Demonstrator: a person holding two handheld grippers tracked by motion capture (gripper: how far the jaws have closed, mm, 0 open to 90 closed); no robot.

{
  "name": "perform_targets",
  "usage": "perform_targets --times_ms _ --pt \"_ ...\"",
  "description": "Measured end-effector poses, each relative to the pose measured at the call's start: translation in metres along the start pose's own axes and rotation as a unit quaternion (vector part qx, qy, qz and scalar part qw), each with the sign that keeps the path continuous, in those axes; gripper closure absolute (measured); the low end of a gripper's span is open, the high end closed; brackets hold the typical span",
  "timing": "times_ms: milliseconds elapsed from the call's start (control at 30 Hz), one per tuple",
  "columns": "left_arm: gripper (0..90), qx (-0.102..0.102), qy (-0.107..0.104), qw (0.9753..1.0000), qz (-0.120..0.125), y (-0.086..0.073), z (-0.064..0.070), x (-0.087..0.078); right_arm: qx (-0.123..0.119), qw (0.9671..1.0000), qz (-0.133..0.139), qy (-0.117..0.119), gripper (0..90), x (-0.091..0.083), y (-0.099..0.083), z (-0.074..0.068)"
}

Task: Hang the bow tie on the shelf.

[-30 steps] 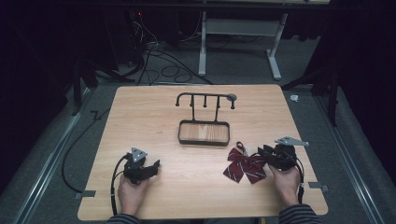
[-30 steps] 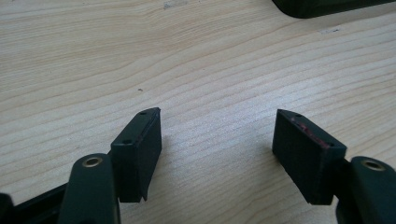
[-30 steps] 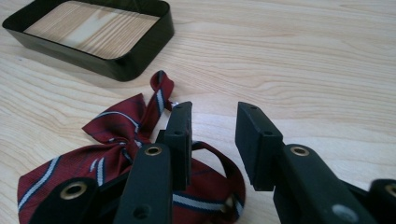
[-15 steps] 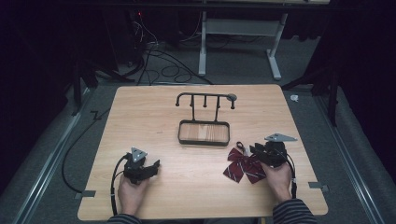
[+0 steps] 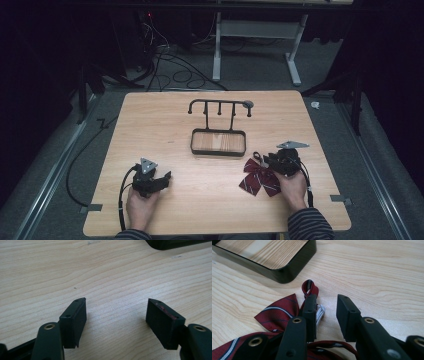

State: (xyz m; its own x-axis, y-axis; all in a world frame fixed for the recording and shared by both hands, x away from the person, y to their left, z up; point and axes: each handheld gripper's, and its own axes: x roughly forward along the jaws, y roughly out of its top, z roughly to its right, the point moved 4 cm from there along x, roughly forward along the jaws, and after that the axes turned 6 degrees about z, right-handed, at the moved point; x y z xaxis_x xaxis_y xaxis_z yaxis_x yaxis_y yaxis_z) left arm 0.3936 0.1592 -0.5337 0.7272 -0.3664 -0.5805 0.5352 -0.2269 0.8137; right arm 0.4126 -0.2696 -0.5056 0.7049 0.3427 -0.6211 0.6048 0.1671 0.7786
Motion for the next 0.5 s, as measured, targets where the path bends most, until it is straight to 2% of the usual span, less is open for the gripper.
perform_targets --times_ms 500 --pt "33.3 -0.001 -0.001 1.0 0.001 0.0 0.0 0.0 0.005 0.9998 -0.018 0.002 71.2 0.015 -0.002 -0.002"
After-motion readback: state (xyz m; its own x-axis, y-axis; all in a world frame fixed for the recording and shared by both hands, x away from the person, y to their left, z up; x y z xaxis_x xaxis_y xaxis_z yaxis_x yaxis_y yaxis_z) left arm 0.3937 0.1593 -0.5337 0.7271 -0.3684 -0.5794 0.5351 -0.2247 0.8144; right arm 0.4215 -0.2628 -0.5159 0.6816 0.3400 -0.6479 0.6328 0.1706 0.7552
